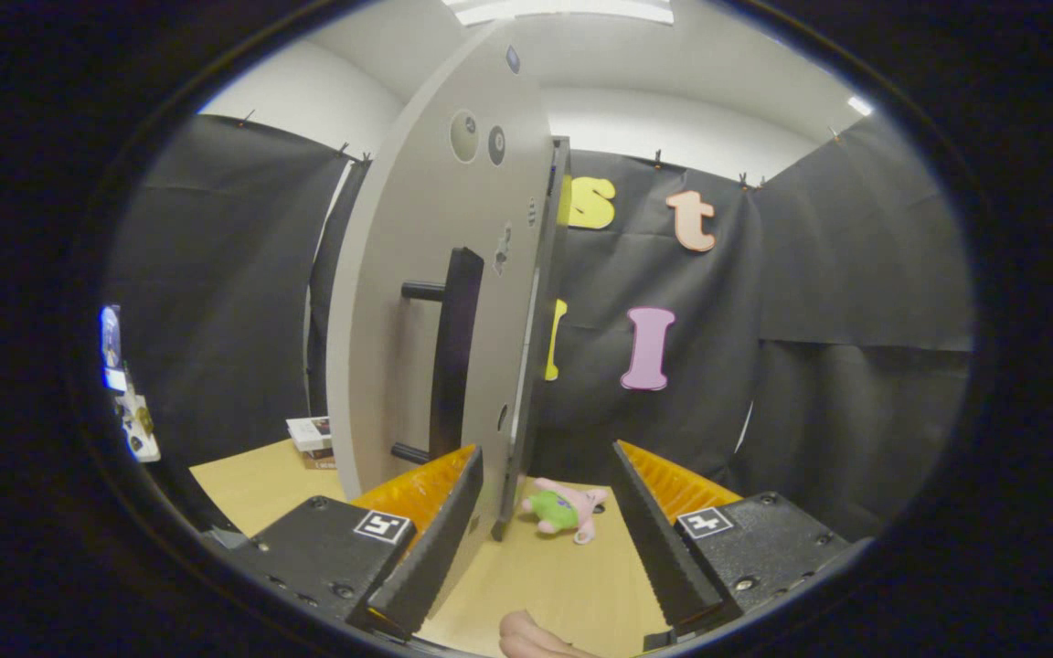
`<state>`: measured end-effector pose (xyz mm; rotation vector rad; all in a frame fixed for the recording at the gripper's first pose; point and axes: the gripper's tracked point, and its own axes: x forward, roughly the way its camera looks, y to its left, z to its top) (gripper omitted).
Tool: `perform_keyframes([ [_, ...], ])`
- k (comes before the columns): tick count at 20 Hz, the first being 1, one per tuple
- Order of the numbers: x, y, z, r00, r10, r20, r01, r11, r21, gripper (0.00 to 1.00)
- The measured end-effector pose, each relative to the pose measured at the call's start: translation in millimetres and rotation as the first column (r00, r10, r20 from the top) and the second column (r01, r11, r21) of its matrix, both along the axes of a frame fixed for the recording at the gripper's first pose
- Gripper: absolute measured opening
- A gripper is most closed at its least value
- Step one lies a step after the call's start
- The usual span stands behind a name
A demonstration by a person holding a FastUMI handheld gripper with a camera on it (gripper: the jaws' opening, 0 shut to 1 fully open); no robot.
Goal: Open the shoe cabinet door, grab the shoes and put them into the shoe cabinet, then close the shoe cabinet door.
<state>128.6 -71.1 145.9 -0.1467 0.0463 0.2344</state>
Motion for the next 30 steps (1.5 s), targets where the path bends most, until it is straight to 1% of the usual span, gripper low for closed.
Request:
perform_keyframes([
  [2, 0.6, 26.7, 1.0, 1.000, 0.026, -0.010, -0.026, 1.000, 0.000, 0.92],
  [7, 2.9, 77.0, 0.4, 1.000, 0.021, -0.015, -0.021, 1.000, 0.015, 0.92],
  [10, 5.8, 102.4, -7.1, 0.999, 0.025, -0.032, -0.023, 0.998, 0.058, 0.92],
  [14, 22.5, 119.7, -9.1, 0.999, -0.042, -0.016, 0.044, 0.992, 0.120, 0.91],
  [16, 28.0, 131.9, -6.7, 0.998, -0.063, 0.008, 0.062, 0.992, 0.109, 0.91],
  [18, 31.2, 146.8, -7.2, 0.997, -0.066, 0.030, 0.063, 0.994, 0.093, 0.91],
  [21, 41.6, 171.0, -11.5, 0.998, -0.048, 0.042, 0.045, 0.996, 0.072, 0.91],
  [24, 46.0, 206.9, -21.4, 0.999, 0.029, 0.017, -0.030, 0.995, 0.092, 0.92],
  [25, 43.6, 212.2, -24.1, 0.999, 0.037, 0.015, -0.038, 0.995, 0.096, 0.92],
  [27, 36.1, 212.0, -26.2, 0.999, 0.027, 0.022, -0.029, 0.995, 0.096, 0.95],
  [30, 18.6, 207.7, -29.5, 1.000, 0.002, 0.031, -0.005, 0.994, 0.109, 0.95],
])
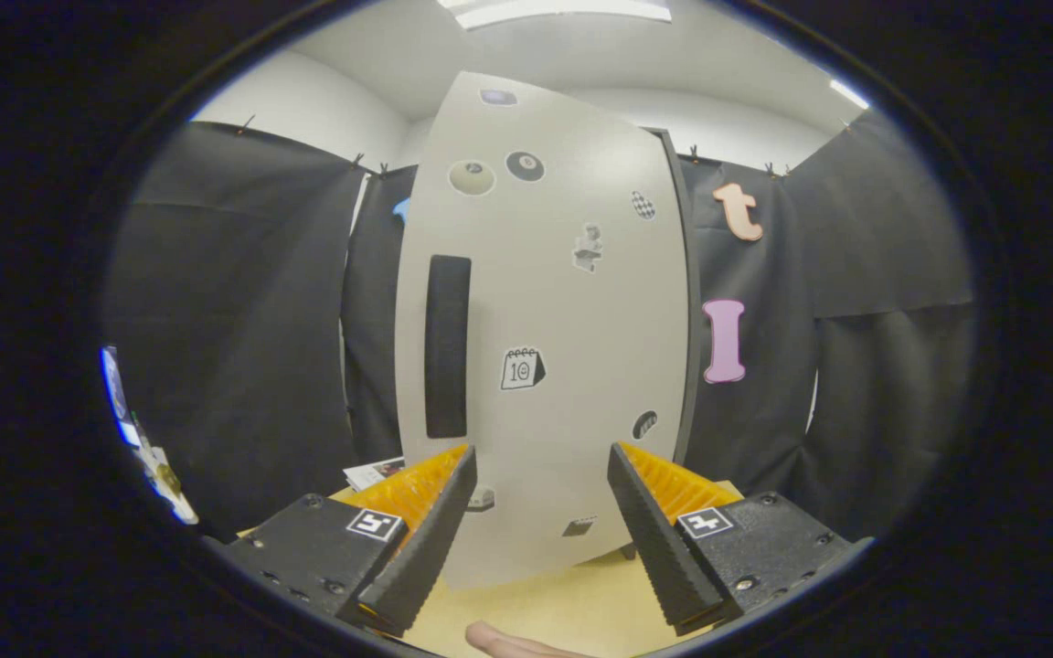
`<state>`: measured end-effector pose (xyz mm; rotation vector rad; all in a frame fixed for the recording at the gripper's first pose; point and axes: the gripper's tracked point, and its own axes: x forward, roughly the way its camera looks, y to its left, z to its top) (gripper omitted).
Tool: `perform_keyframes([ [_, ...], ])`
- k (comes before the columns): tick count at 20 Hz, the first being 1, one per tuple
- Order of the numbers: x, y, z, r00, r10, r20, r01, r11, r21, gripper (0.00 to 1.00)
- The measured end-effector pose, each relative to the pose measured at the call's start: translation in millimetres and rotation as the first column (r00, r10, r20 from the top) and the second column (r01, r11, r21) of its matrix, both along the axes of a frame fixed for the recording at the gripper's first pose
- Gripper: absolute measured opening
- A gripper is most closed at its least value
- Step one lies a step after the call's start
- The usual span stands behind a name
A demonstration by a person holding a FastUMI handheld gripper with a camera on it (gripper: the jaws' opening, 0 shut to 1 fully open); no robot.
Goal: Open the shoe cabinet door, grab the shoes and put them into the shoe cabinet, then close the shoe cabinet door.
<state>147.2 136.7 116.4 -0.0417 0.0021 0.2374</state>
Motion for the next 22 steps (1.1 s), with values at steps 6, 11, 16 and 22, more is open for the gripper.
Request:
perform_keyframes([
  [6, -50.4, -20.5, -2.4, 1.000, -0.027, 0.004, 0.027, 0.999, 0.040, 0.95],
  [11, -108.2, -49.7, -9.1, 0.997, -0.064, 0.039, 0.062, 0.997, 0.045, 0.95],
  [16, -160.6, -88.5, 1.1, 0.991, -0.111, 0.076, 0.109, 0.994, 0.031, 0.95],
  [22, -204.7, -112.2, -4.0, 0.987, -0.150, 0.052, 0.148, 0.988, 0.039, 0.97],
])
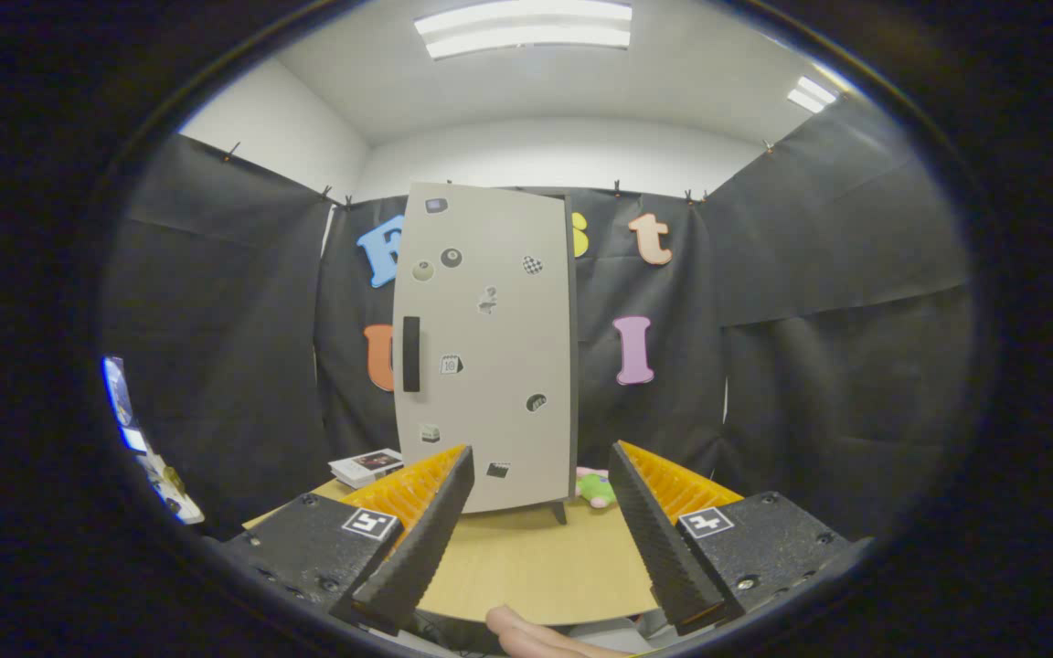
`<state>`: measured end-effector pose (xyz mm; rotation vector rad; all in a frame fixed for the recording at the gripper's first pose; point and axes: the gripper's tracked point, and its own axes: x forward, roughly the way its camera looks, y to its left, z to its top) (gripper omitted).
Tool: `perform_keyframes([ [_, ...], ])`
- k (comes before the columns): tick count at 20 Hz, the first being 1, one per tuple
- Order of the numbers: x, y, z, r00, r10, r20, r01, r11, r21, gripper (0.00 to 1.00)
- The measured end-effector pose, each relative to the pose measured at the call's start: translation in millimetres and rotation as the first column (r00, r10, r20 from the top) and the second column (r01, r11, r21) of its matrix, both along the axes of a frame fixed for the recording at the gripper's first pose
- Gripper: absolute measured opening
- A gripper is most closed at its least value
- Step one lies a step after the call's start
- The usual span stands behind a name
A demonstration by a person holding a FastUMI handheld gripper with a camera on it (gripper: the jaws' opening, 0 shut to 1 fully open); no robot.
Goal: Open the shoe cabinet door, grab the shoes and put them into the shoe cabinet, then close the shoe cabinet door.
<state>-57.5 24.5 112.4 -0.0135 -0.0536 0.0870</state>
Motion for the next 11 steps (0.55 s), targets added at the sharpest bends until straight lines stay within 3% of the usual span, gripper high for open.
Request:
perform_keyframes([
  [3, -13.5, -8.5, -0.8, 1.000, 0.008, -0.002, -0.008, 1.000, -0.009, 0.97],
  [11, -43.6, -39.6, 26.6, 0.991, -0.065, 0.118, 0.066, 0.998, -0.004, 0.97],
])
